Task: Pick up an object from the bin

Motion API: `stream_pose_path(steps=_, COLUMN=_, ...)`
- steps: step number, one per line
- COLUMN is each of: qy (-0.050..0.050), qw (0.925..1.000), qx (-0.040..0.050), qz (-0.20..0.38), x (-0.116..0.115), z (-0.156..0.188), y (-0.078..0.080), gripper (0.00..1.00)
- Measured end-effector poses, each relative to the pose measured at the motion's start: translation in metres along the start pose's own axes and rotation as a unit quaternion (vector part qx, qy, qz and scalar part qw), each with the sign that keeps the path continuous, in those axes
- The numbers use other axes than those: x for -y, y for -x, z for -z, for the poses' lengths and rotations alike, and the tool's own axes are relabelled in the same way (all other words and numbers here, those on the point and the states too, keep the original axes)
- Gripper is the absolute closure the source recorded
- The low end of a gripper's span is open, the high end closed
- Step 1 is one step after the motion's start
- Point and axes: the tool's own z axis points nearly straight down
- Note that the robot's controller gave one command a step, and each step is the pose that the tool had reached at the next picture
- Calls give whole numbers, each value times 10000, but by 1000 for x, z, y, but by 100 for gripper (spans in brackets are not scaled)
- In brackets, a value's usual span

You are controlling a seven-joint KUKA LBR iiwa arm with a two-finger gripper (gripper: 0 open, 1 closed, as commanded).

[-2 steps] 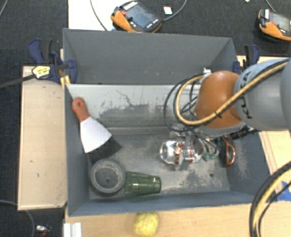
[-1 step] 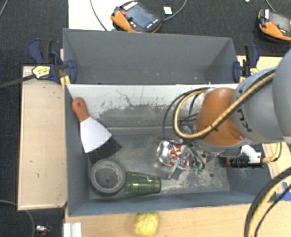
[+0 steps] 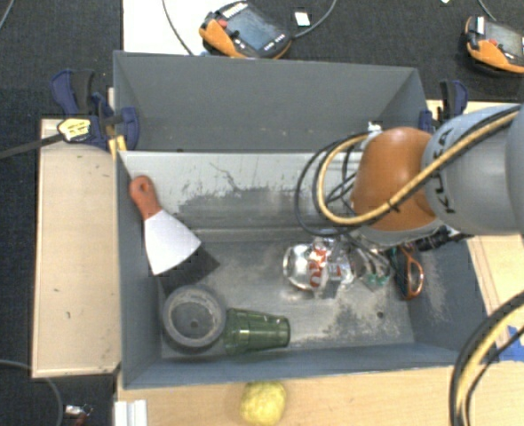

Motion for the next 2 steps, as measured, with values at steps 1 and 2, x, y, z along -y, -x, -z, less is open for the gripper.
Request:
stream_pose_path(steps=1, qy=0, qw=10000, qx=0, qz=0, x=0, z=0, y=0, gripper=100)
stream_pose_path(steps=2, qy=1, qw=10000, qx=-43, qz=-1, x=0, z=41, y=-3, gripper=100)
